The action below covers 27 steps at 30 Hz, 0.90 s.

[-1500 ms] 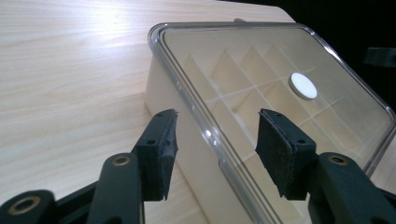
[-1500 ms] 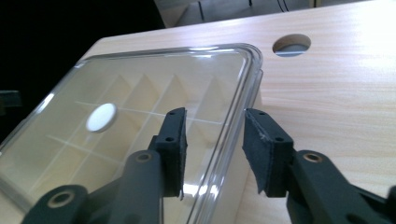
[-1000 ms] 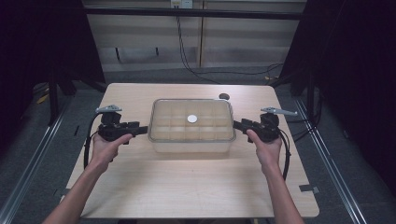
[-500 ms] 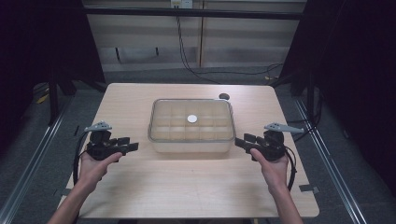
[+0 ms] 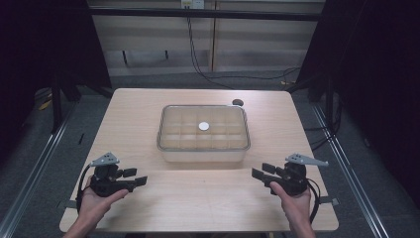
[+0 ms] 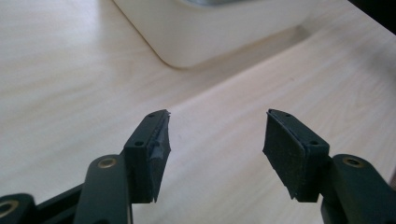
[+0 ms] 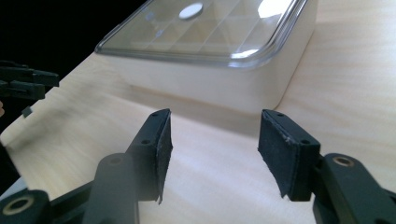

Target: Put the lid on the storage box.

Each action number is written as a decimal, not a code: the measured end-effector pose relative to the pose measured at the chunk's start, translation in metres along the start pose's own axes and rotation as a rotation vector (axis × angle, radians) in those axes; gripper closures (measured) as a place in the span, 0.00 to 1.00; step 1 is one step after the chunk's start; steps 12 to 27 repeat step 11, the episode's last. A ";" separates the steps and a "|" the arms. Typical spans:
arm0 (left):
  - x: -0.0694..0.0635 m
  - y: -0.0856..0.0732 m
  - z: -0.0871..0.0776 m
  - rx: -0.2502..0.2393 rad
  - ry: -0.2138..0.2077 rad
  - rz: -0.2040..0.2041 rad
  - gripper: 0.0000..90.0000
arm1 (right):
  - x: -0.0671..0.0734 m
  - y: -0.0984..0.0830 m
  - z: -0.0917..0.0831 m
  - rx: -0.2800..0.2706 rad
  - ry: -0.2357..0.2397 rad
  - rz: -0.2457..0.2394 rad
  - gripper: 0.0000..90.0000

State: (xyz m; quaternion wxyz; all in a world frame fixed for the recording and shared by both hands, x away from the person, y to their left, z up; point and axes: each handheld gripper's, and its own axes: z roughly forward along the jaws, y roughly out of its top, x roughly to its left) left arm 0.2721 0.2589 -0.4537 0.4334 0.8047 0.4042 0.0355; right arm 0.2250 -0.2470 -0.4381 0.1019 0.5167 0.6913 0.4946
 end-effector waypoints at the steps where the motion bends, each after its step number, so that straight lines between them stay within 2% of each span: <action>1: -0.001 -0.004 -0.001 0.003 -0.012 -0.008 0.45 | 0.001 -0.004 0.000 0.007 -0.005 -0.002 0.49; 6: -0.001 -0.022 -0.001 0.027 -0.006 -0.017 0.44 | 0.004 -0.021 -0.004 0.015 -0.022 -0.007 0.47; 8: 0.001 -0.026 0.001 0.035 0.019 -0.006 0.44 | 0.003 -0.025 -0.006 0.013 -0.028 -0.004 0.45; 10: 0.002 -0.027 0.000 0.026 0.003 -0.045 0.44 | 0.000 -0.027 -0.008 0.004 -0.038 0.000 0.45; 11: 0.001 -0.027 0.000 0.020 0.004 -0.049 0.44 | -0.001 -0.028 -0.009 0.002 -0.044 0.001 0.44; 27: 0.001 -0.027 0.000 0.020 0.004 -0.049 0.44 | -0.001 -0.028 -0.009 0.002 -0.044 0.001 0.44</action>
